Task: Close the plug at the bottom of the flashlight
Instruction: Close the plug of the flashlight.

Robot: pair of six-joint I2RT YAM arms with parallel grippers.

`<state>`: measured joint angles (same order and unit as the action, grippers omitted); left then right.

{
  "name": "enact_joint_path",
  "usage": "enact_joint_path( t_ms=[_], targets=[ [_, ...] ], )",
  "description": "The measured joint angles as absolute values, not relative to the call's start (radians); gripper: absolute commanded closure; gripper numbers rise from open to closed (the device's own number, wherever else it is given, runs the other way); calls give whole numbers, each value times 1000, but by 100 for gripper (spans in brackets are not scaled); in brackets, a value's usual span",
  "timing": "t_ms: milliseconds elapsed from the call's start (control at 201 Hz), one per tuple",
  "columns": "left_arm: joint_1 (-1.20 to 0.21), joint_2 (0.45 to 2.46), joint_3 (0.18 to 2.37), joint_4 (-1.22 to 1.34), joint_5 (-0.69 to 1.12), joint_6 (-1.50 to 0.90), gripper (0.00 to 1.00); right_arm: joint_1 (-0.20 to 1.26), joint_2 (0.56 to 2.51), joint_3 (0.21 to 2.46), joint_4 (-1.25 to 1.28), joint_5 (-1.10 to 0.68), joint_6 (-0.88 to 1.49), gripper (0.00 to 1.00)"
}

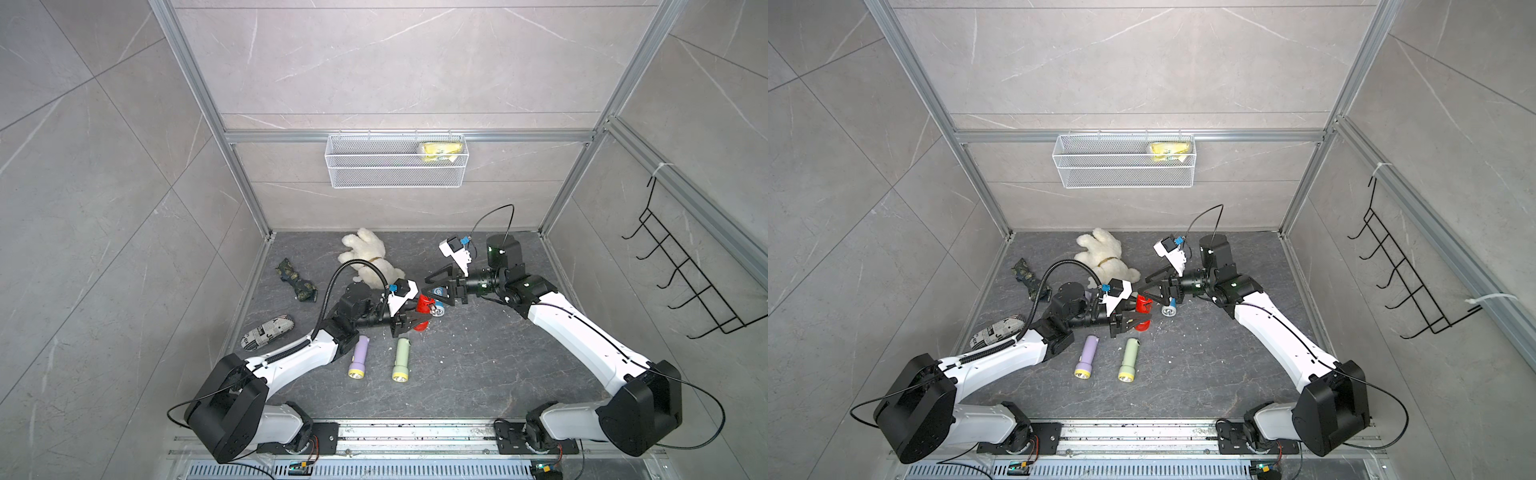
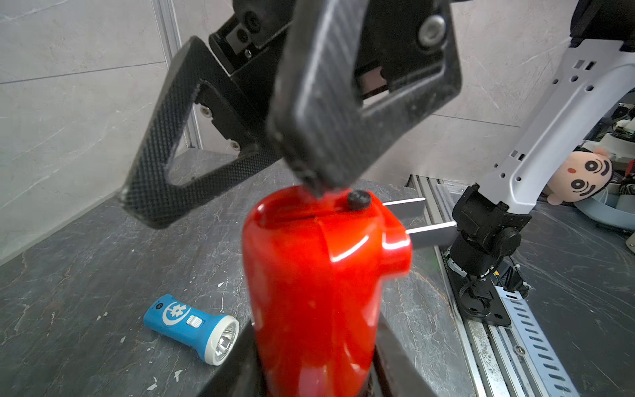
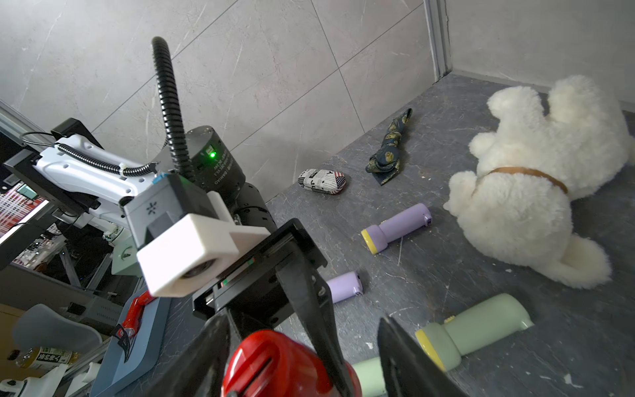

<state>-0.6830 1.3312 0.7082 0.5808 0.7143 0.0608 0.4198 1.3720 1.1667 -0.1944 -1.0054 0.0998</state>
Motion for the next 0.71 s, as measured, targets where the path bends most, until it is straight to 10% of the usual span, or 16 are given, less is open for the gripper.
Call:
enact_joint_path(
  t_ms=[707],
  targets=[
    [-667,1331,708,604,744,27,100,421,1361,1105,-120,-1073,118,41]
  ],
)
